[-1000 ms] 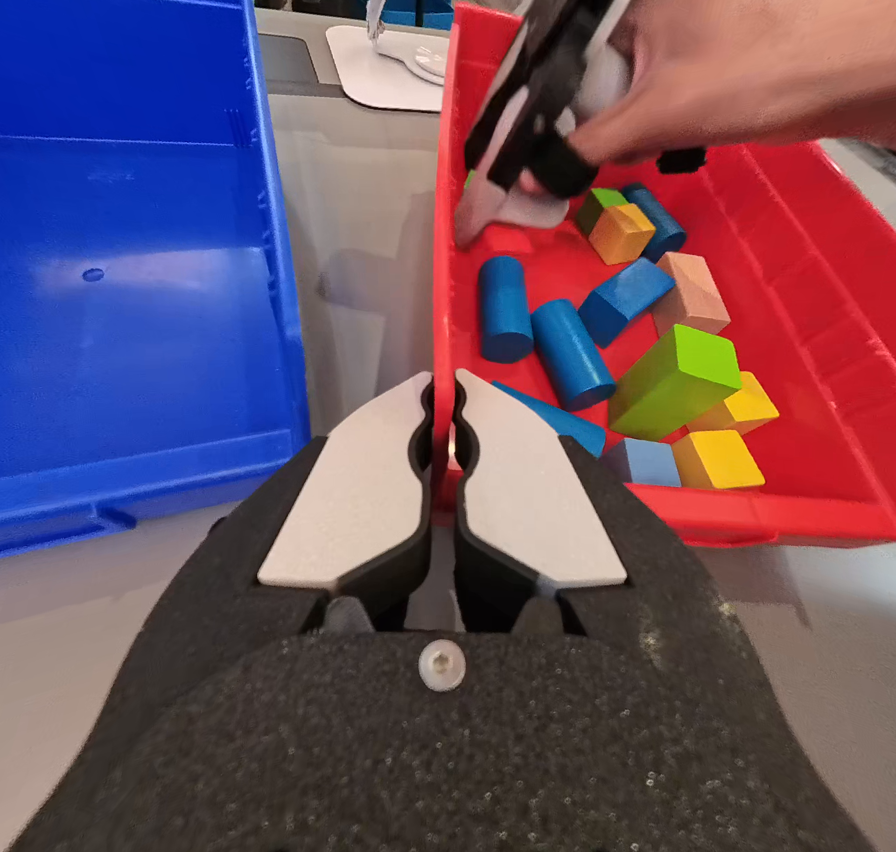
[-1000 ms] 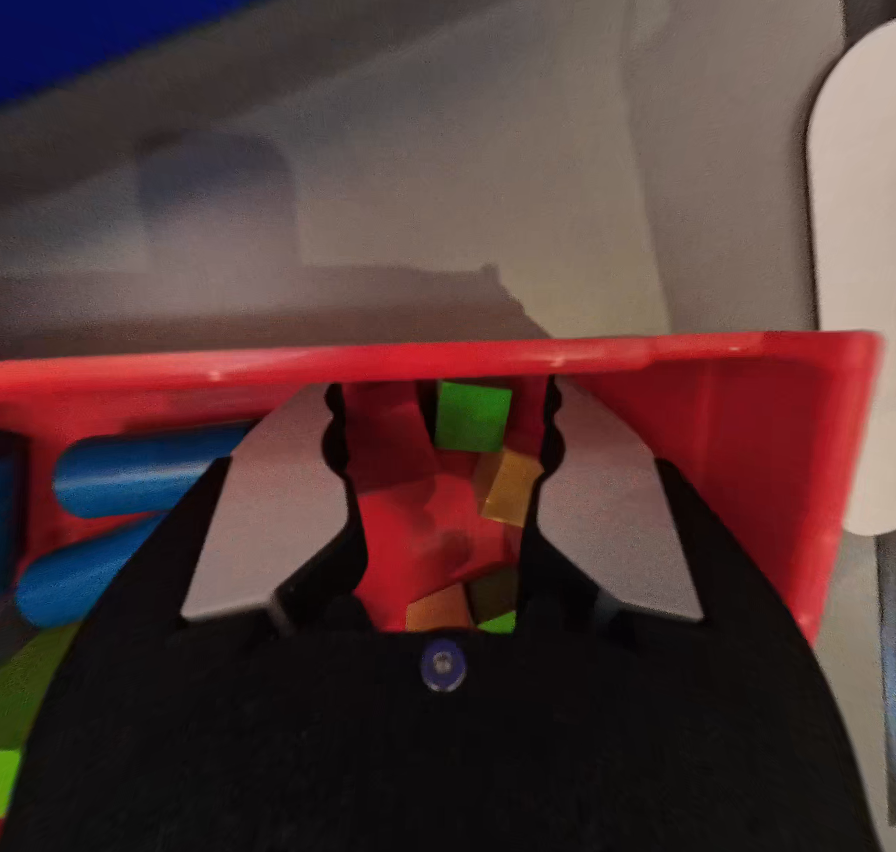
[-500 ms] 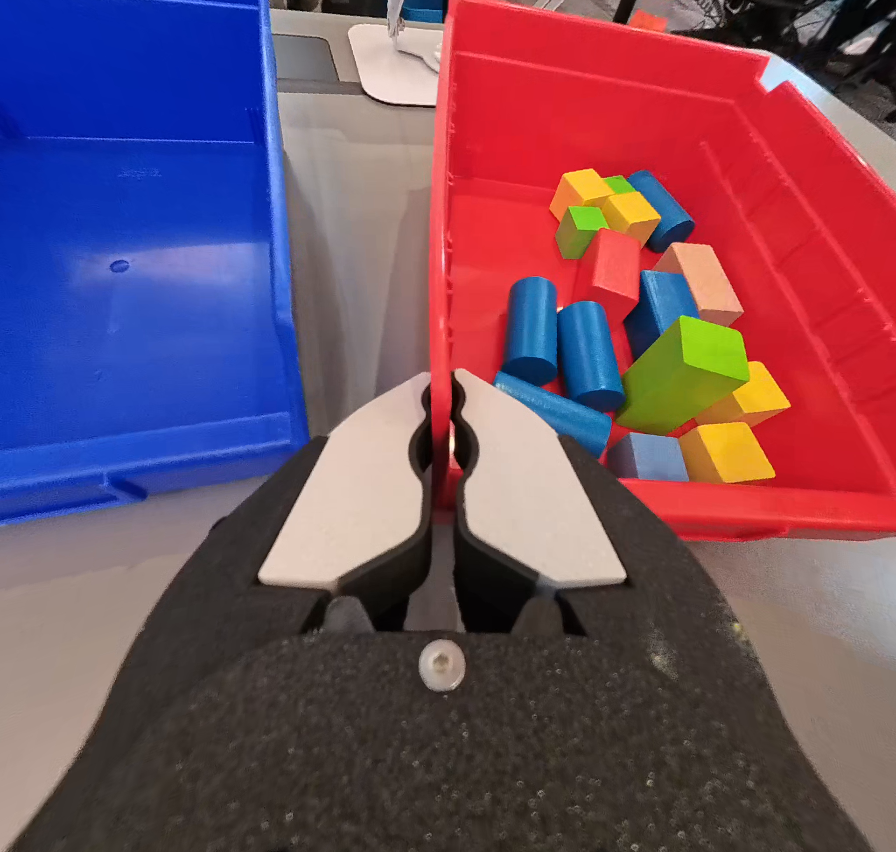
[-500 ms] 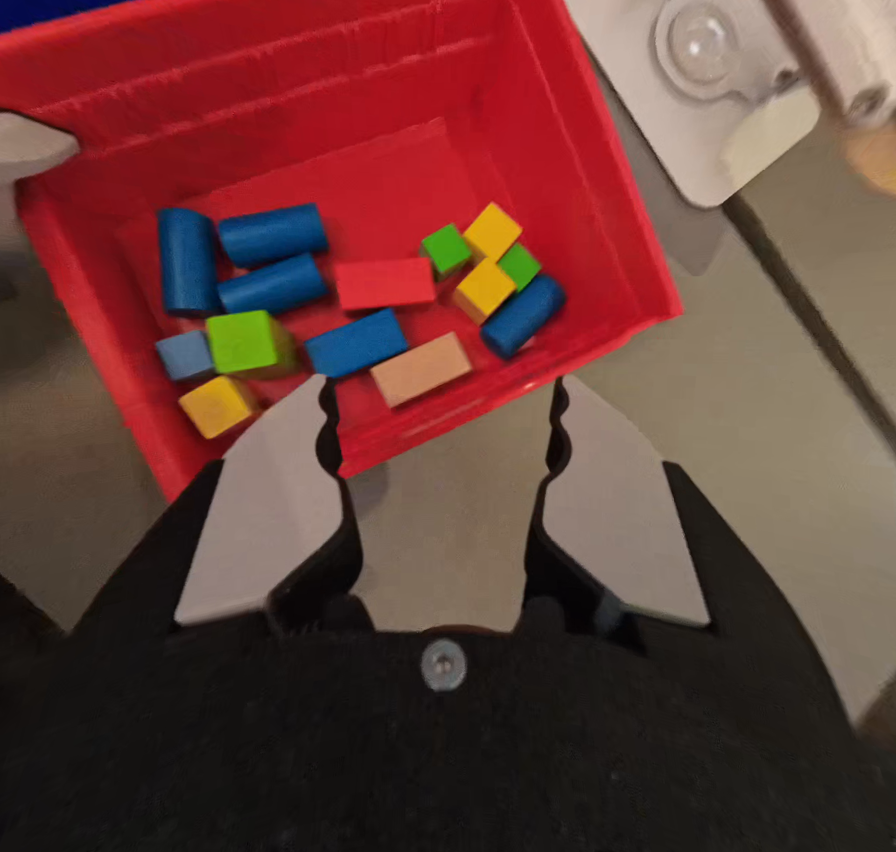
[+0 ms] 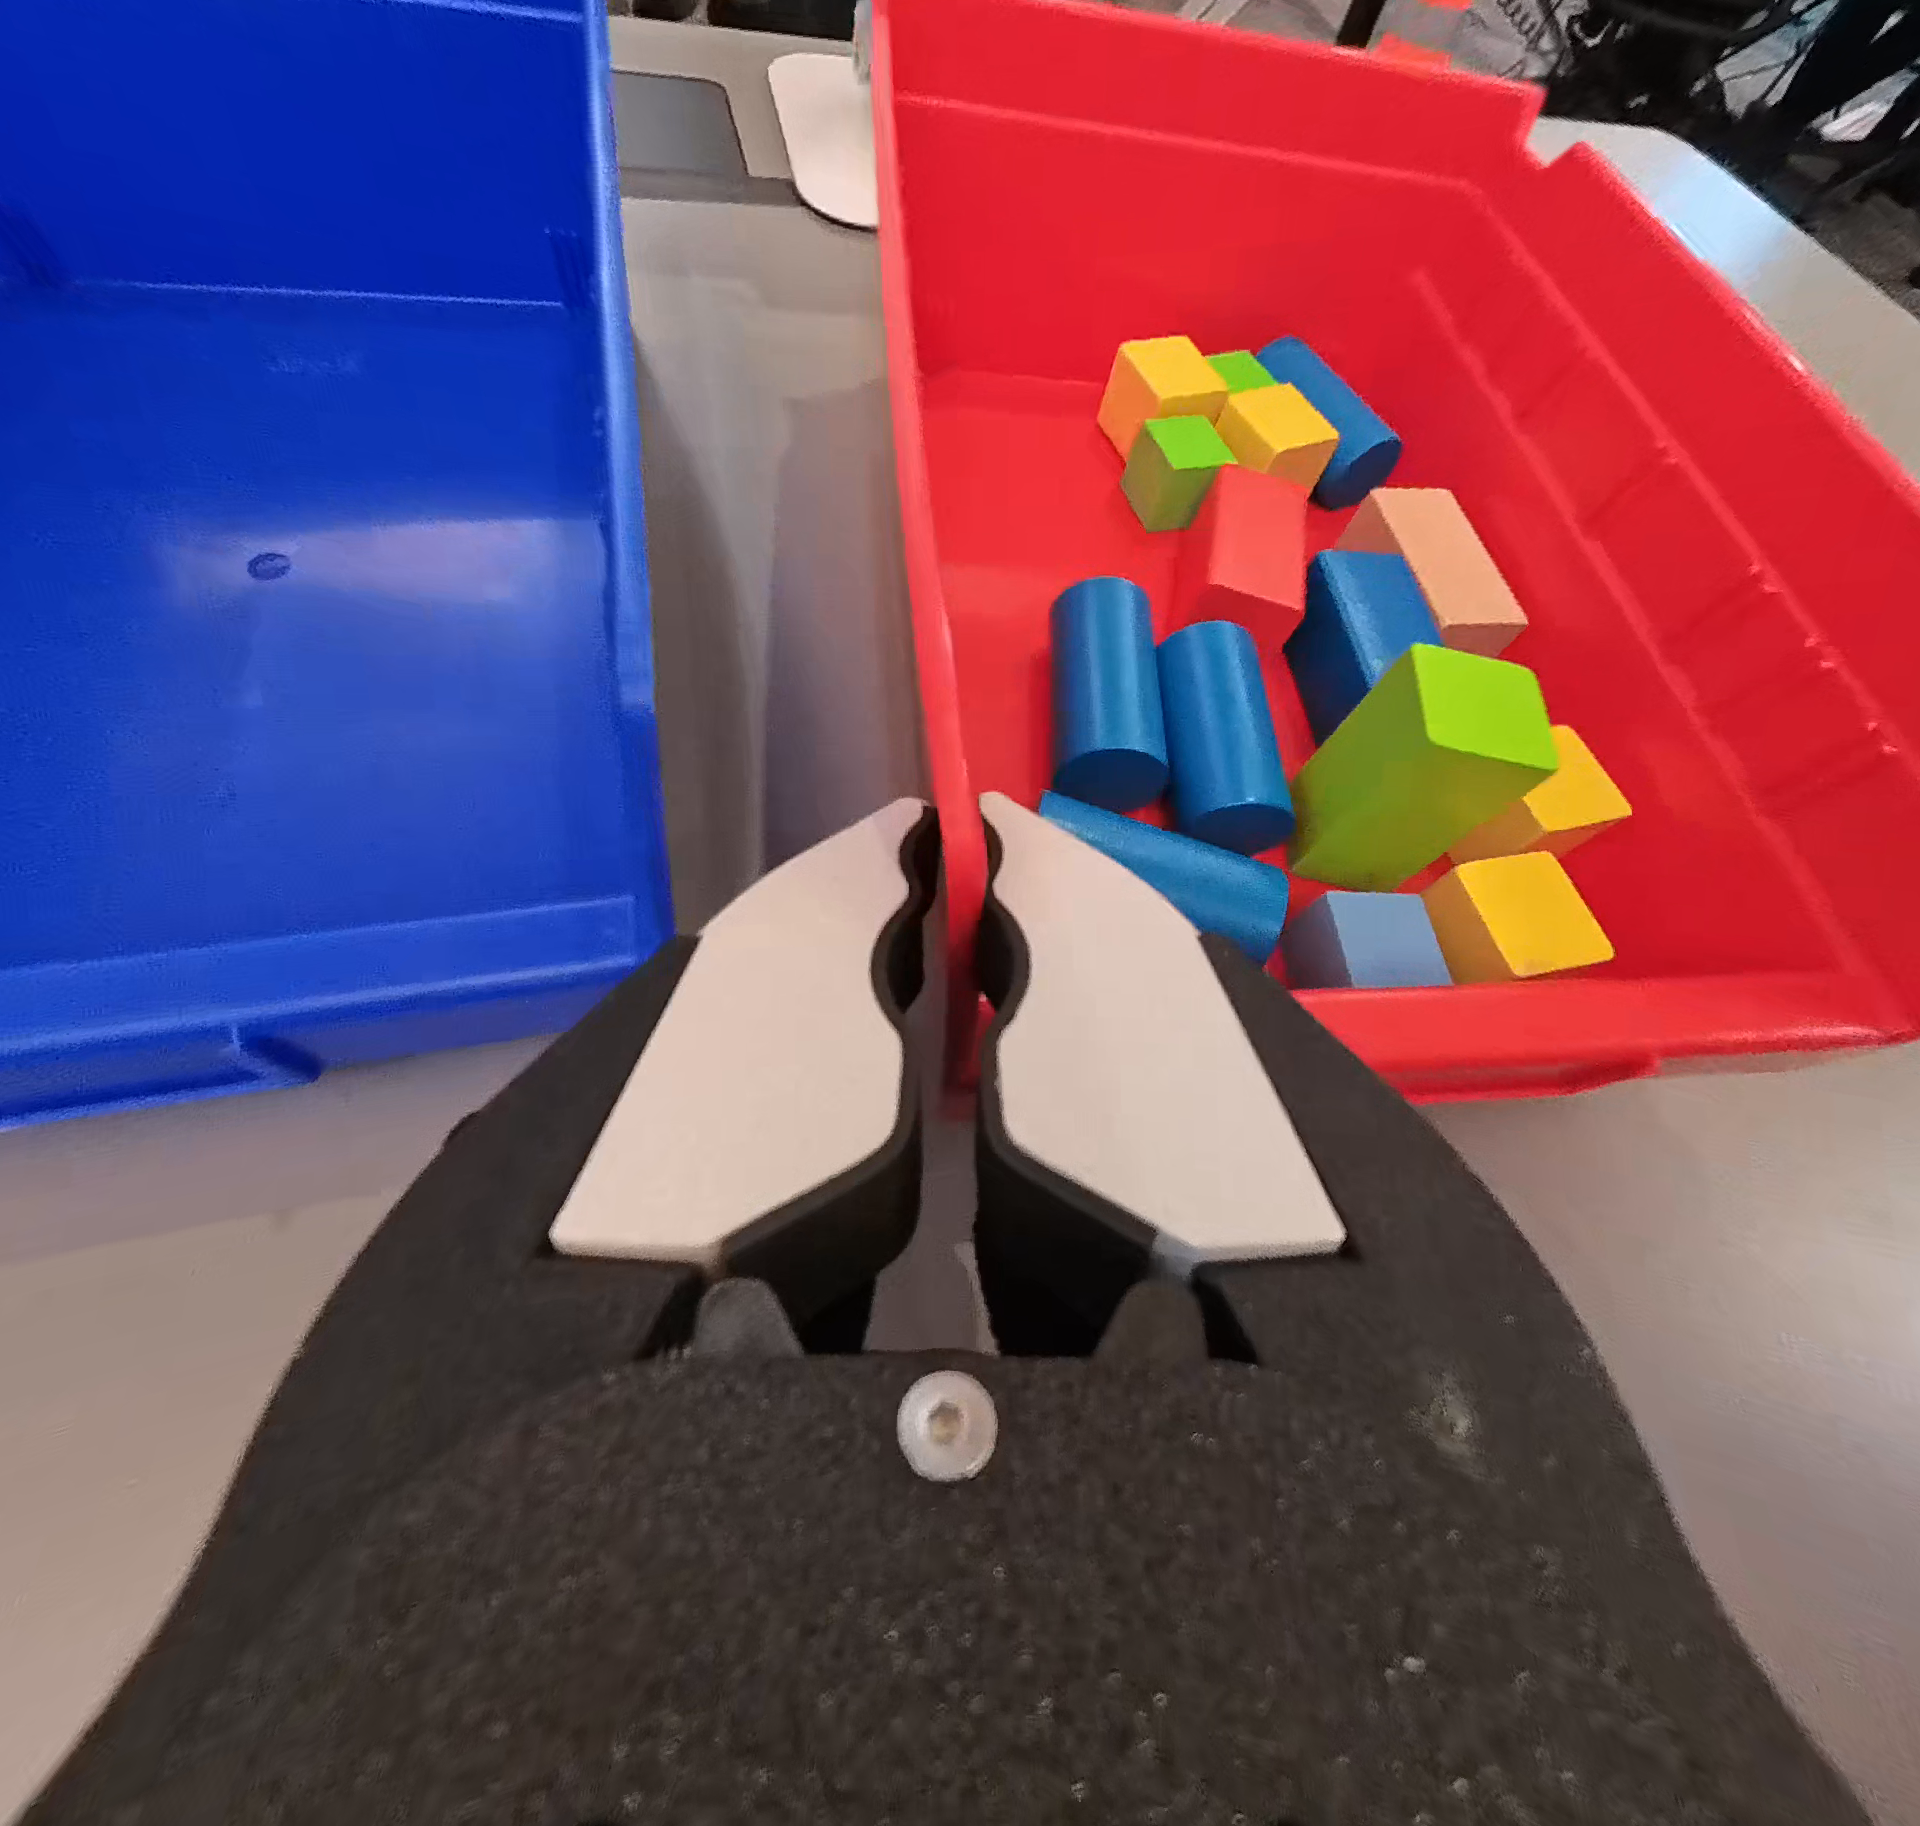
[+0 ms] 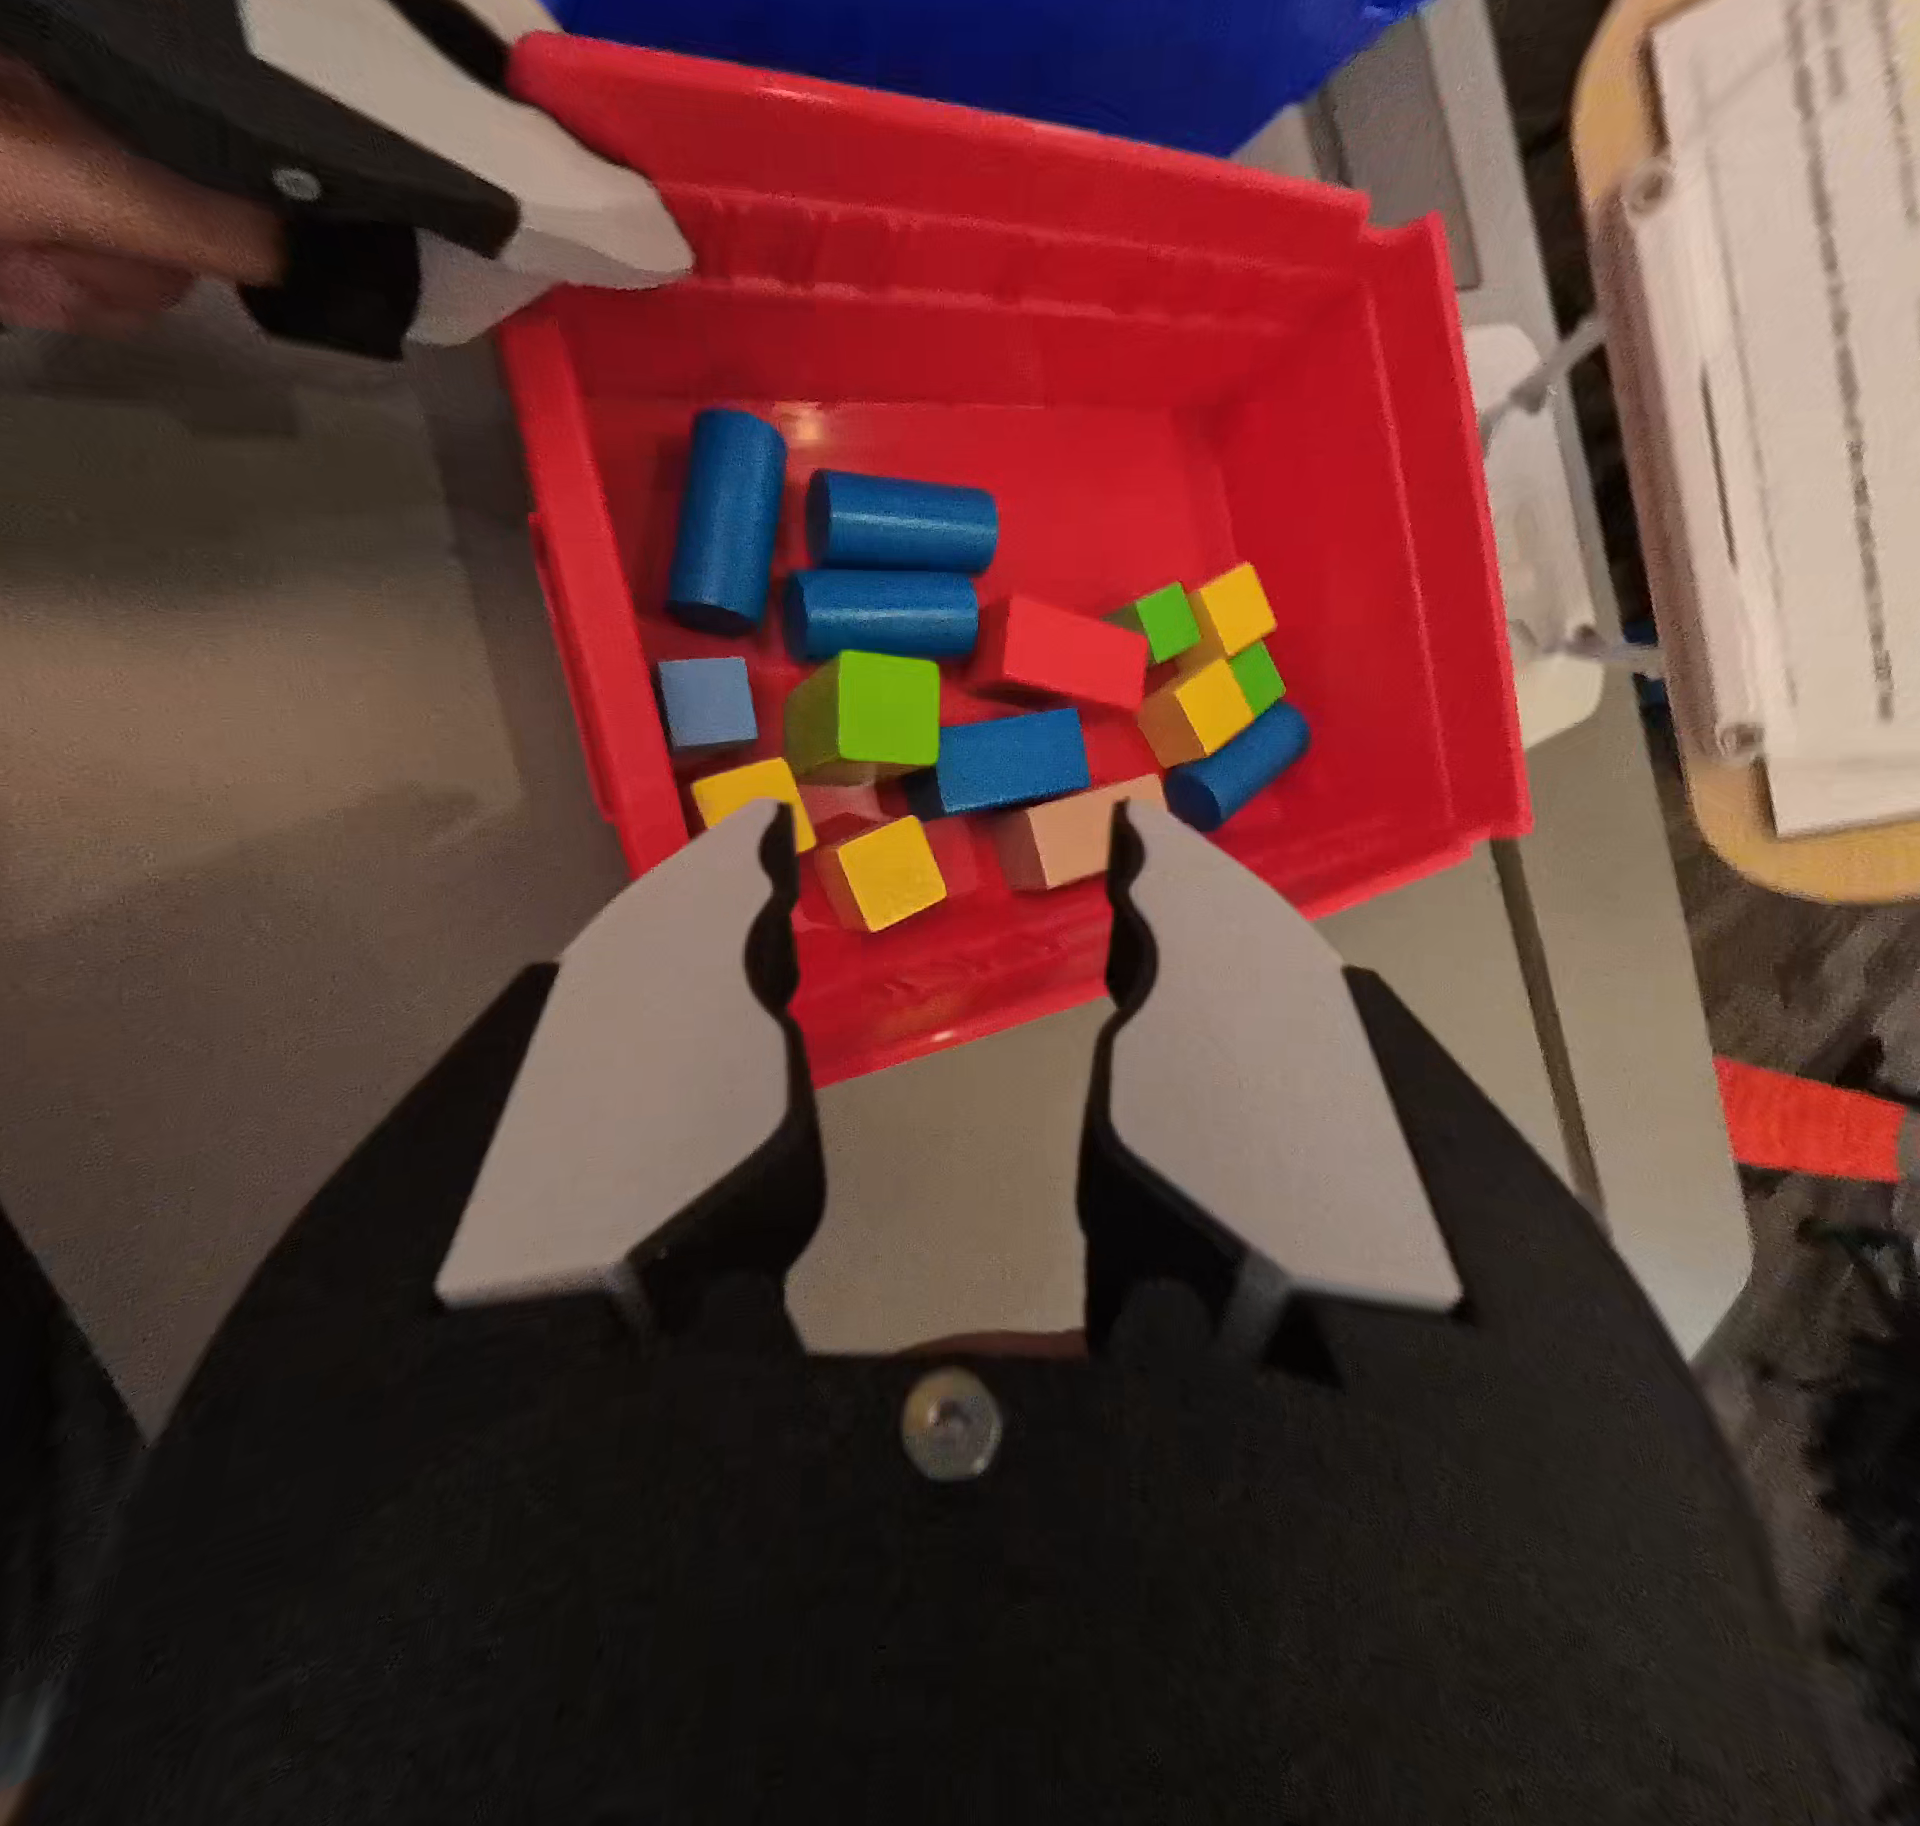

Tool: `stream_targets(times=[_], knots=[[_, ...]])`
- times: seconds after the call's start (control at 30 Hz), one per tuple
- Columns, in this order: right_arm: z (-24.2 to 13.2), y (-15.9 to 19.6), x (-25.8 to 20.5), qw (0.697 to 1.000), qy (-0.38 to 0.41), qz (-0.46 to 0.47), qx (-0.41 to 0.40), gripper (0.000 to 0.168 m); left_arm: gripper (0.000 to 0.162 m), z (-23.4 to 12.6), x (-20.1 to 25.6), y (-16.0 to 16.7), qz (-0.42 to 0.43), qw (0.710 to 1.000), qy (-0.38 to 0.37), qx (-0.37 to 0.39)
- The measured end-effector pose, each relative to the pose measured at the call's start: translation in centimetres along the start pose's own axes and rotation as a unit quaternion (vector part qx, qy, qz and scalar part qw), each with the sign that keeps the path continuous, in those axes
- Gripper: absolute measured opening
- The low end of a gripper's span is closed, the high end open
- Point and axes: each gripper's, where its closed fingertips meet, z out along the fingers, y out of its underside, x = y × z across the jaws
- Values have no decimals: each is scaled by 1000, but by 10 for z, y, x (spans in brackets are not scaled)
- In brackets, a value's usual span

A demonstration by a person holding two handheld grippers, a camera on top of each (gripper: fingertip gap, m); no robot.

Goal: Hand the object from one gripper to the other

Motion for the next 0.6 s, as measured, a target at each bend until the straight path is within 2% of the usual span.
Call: stream_targets(times=[0.07, 0.1, 0.17, 0.23, 0.27, 0.3, 0.33, 0.37, 0.47, 0.53, 0.6], knots=[[16, 4, -19, 987, -103, -97, -72, 68, 4, 1, -1, 0, -3, 1000, 5, -1], [32, 6, -17, 978, -113, -153, -88, 74, 4, 1, -1, -1, -2, 1000, 5, -1], [71, 15, -22, 950, -166, -249, -88, 69, 4, 1, -1, -1, 2, 1000, 6, 0], [109, 28, -29, 927, -241, -268, -107, 69, 4, 1, -1, -1, 5, 1000, 8, 0], [118, 19, -25, 925, -276, -239, -101, 69, 4, 1, -1, 0, 8, 1000, 8, -1], [136, 4, 4, 946, -230, -203, -108, 81, 4, 1, -1, -1, 9, 1000, 10, -1], [146, -6, 36, 960, -185, -175, -119, 83, 4, 2, -1, -1, 9, 1000, 11, -1], [146, -15, 57, 966, -170, -160, -113, 70, 4, 2, -1, -1, 10, 1000, 11, -1], [129, -28, 84, 978, -159, -115, -74, 65, 4, 2, -1, -1, 13, 1000, 15, 1], [111, -23, 107, 987, -90, -111, -74, 68, 4, 2, -1, -1, 10, 1000, 19, 2], [84, -22, 113, 995, -49, -78, -27, 64, 4, 2, -1, -1, 9, 1000, 20, 2]])
